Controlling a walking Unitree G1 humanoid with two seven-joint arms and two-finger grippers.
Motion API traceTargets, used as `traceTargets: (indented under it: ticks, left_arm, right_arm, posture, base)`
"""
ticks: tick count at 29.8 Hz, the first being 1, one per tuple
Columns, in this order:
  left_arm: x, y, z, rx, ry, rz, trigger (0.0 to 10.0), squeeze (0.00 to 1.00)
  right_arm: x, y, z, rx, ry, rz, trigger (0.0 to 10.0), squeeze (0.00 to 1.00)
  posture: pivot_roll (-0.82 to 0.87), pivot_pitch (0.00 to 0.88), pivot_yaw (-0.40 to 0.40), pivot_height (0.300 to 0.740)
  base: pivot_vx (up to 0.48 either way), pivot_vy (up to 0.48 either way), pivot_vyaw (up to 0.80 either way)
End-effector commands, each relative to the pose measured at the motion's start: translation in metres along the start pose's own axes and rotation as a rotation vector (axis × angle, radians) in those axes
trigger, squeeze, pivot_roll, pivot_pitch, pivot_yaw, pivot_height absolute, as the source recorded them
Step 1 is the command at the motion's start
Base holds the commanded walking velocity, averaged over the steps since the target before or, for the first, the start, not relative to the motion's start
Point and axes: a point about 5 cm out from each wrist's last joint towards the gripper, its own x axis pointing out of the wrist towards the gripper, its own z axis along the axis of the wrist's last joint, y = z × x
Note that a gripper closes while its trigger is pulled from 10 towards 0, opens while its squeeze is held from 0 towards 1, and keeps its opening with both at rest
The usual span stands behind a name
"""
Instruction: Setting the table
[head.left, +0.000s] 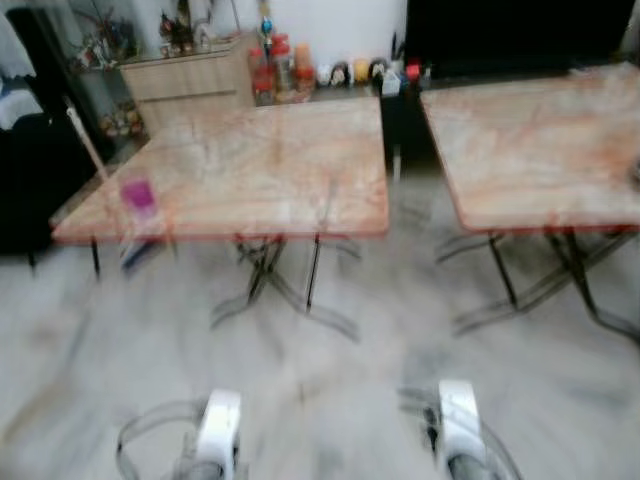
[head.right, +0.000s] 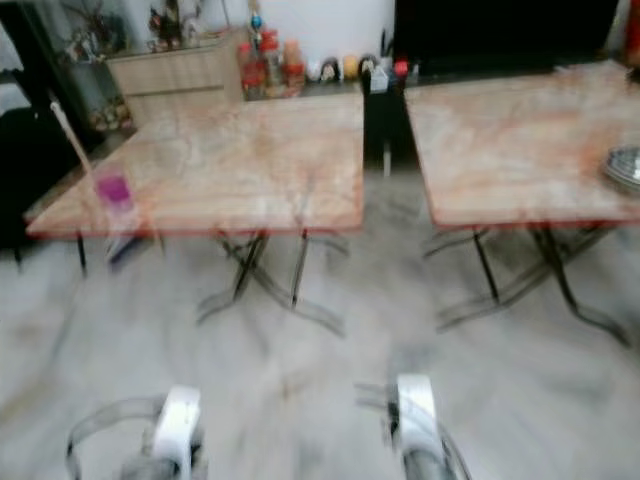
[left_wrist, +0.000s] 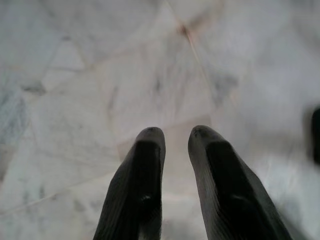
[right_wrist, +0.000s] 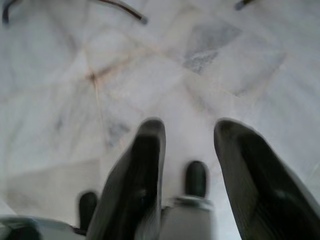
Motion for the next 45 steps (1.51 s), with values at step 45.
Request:
traceTargets:
  ticks: [45]
  left_arm:
    - [0.0021,-0.0021,0.0115,0.022,-0.028,-0.001,10.0,0.00]
  right_arm:
    - [0.0006,-0.0006,0.0060,-0.050,-0.039,-0.009,10.0,0.00]
  posture:
    - [-0.05,0.000,0.099,0.740]
  base:
    - [0.132,0.115,-0.01]
